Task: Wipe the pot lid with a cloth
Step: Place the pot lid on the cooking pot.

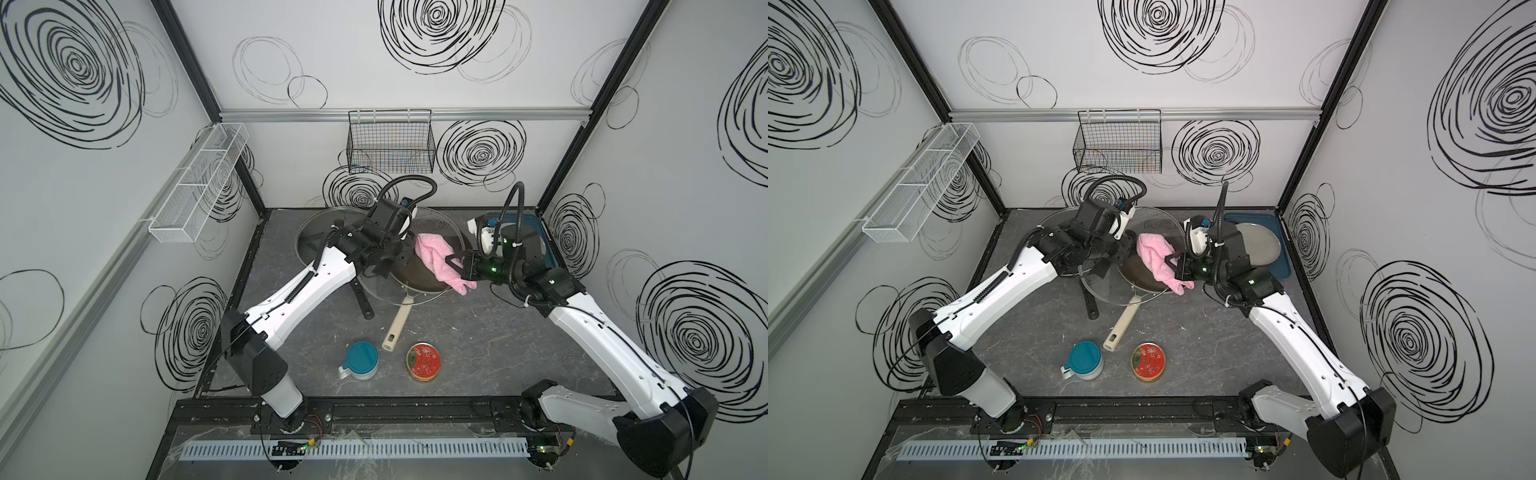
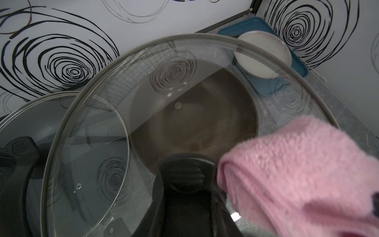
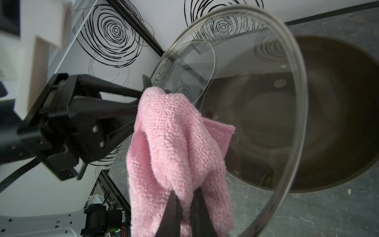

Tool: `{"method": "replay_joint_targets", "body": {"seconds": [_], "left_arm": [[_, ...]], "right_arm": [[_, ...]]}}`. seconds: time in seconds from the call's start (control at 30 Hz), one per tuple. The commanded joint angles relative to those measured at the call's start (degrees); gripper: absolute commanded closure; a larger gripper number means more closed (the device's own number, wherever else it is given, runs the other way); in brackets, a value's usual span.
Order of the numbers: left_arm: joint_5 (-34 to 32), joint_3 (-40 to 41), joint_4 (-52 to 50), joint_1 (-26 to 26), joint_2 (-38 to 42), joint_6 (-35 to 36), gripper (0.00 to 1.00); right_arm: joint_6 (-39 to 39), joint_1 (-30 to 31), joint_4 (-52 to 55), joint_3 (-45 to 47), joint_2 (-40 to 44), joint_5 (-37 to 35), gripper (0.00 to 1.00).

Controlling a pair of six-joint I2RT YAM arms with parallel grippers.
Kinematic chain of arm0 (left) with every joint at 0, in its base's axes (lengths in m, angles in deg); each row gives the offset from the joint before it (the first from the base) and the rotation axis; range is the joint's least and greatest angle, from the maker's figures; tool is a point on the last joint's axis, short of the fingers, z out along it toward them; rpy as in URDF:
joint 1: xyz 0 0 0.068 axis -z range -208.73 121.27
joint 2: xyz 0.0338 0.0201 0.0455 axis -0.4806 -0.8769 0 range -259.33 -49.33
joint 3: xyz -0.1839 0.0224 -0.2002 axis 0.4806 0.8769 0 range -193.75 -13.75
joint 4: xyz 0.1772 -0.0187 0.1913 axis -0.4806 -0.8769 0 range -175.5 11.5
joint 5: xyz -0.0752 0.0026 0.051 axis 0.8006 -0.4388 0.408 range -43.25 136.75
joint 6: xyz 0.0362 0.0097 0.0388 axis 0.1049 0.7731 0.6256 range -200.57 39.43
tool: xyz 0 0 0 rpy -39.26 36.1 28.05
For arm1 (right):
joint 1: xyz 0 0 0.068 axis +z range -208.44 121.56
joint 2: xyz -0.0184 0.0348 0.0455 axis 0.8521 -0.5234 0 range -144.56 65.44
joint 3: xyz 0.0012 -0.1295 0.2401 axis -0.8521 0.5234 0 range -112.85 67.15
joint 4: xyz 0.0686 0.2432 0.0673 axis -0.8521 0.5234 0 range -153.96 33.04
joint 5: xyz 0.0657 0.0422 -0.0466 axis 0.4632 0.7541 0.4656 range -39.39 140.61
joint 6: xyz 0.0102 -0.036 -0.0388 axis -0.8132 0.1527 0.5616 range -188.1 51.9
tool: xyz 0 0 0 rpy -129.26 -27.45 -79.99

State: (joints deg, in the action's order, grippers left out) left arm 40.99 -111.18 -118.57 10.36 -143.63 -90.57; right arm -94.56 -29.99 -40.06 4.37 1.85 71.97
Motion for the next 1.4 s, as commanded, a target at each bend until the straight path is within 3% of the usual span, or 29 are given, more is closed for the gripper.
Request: {"method": "replay_joint_targets", "body": {"seconds": [0.0,0.17,0.37,0.67,1.13,1.2,1.37], "left_arm": [[-2.19,-5.0,12.73,-0.29,0.38,-1.84,1.0],[-2.47,-6.95,13.51,-0.2,-2.9,-2.32,1.0],[-2.87,-9.01,13.97,0.07,-6.32,-2.57,1.0],[-4.66,-13.27,12.3,0.99,-12.55,-1.3,1.0],[-6.54,-28.21,6.34,2.04,-26.52,0.24,1.0],[-6.59,-30.88,5.01,2.02,-28.6,0.34,1.0],[-6.37,-37.39,2.36,2.04,-33.64,0.24,1.0]], "right_arm": [[-2.82,0.88,2.52,2.94,3.71,-4.0,1.0],[-4.72,1.02,7.36,8.47,8.98,-13.07,1.0],[-12.76,0.6,10.69,16.7,17.14,-26.27,1.0],[-20.46,-1.46,11.36,29.99,20.99,-30.9,1.0],[-27.59,-1.79,0.43,46.13,24.24,-31.86,1.0],[-27.38,-1.78,-0.76,46.86,23.54,-31.45,0.98],[-27.07,-1.89,-1.96,47.87,22.29,-30.49,0.7]]}}
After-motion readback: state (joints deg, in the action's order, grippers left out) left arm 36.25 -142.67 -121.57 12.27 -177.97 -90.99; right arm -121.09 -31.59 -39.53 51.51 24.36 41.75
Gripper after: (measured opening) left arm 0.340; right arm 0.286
